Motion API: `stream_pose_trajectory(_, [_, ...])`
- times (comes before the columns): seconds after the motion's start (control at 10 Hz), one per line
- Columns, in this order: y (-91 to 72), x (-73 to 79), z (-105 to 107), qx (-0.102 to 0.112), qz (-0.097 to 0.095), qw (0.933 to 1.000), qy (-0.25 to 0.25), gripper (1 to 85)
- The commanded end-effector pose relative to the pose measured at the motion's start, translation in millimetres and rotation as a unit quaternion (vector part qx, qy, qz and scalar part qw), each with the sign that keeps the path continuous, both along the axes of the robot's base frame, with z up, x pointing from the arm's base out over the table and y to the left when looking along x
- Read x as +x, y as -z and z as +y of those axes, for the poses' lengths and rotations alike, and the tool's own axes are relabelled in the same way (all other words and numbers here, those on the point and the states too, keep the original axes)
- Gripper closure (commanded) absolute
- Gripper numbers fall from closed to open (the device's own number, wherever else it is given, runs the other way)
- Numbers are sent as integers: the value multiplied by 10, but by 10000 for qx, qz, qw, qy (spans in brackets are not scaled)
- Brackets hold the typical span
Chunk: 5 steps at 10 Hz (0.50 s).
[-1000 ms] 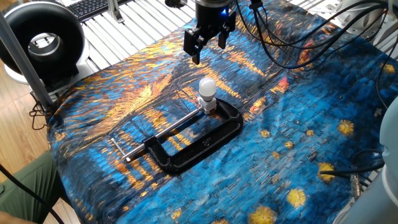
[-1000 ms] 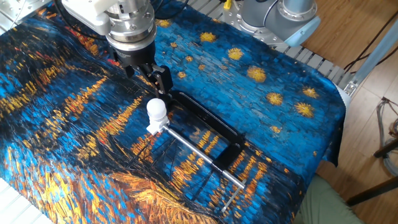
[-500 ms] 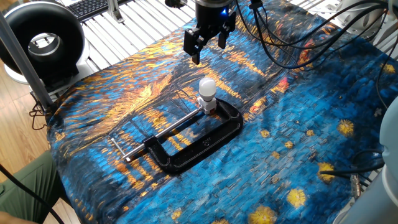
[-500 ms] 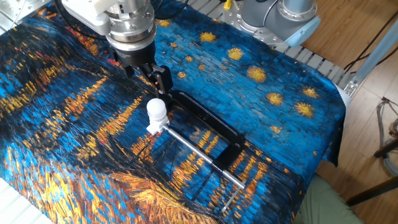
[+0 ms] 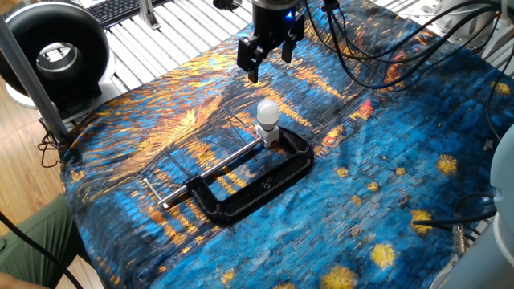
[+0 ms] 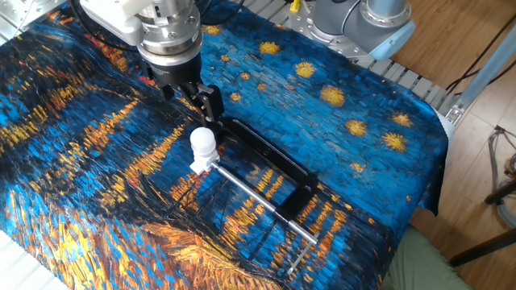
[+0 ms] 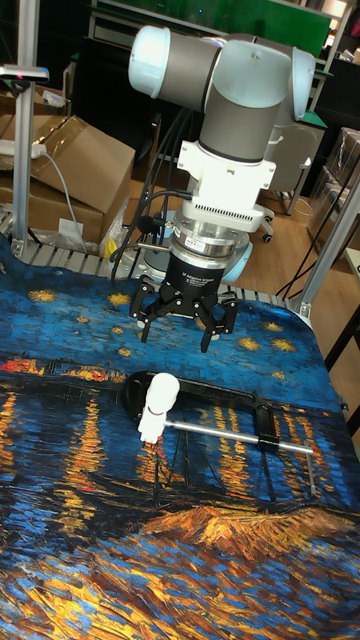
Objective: Take out the light bulb by rotating it
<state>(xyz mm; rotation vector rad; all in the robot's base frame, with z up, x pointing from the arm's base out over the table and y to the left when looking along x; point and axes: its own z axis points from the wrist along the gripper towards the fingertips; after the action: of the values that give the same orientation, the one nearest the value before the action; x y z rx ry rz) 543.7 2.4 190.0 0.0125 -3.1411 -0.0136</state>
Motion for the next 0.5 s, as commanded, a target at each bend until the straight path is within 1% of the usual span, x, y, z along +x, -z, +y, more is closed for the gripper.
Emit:
stream_pose_trajectory(0.0, [-25,391,146,217,-764,9966,-237,847])
stream_pose_trajectory(0.1, [-15,396,150,238,-796,9962,-257,847])
stream_pose_trajectory(0.4, [-10,397,152,241,-795,9963,-211,847])
